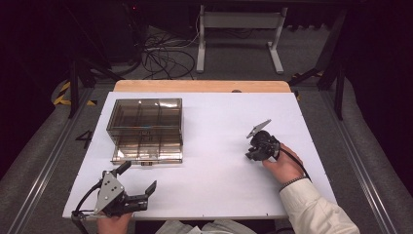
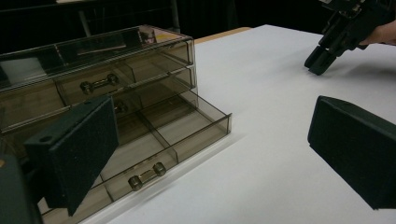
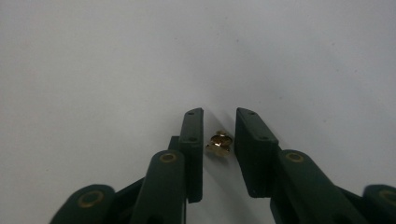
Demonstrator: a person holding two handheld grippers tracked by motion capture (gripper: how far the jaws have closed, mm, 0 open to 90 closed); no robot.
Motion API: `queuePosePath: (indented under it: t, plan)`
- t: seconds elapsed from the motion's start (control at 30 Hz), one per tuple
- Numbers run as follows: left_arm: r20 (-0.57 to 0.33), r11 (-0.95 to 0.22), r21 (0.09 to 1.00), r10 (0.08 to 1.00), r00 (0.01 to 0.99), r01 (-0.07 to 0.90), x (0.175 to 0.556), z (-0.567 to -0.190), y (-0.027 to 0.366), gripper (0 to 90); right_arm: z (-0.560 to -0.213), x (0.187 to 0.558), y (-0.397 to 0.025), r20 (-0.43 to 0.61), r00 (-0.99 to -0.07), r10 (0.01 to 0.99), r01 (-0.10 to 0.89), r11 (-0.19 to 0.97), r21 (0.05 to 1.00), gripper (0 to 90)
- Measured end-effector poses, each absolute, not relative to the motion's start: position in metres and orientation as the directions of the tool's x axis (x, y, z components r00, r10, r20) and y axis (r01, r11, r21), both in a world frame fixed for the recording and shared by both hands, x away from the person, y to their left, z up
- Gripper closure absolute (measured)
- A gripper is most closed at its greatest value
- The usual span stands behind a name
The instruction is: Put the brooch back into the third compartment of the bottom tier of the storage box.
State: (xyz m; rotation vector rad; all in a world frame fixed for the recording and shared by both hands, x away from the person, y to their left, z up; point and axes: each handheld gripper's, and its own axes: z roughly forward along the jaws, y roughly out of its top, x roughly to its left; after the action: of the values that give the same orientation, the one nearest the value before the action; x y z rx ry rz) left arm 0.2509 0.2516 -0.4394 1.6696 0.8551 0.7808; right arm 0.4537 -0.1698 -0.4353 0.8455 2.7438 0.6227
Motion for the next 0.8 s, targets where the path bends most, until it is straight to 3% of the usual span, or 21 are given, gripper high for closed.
queuePosePath:
  t: [0.37,0.8]
  plan:
    - [0.079,-0.189,0.97,0.842,0.533,0.155,0.251,-0.439,0.252,2.8,-0.434,0.453,-0.17,-0.059,-0.816,0.575,0.492,0.744,0.452,78.7]
    - [0.072,-0.181,0.971,0.844,0.531,0.156,0.251,-0.44,0.251,2.8,-0.403,0.436,-0.181,-0.076,-0.816,0.572,0.406,0.663,0.629,78.7]
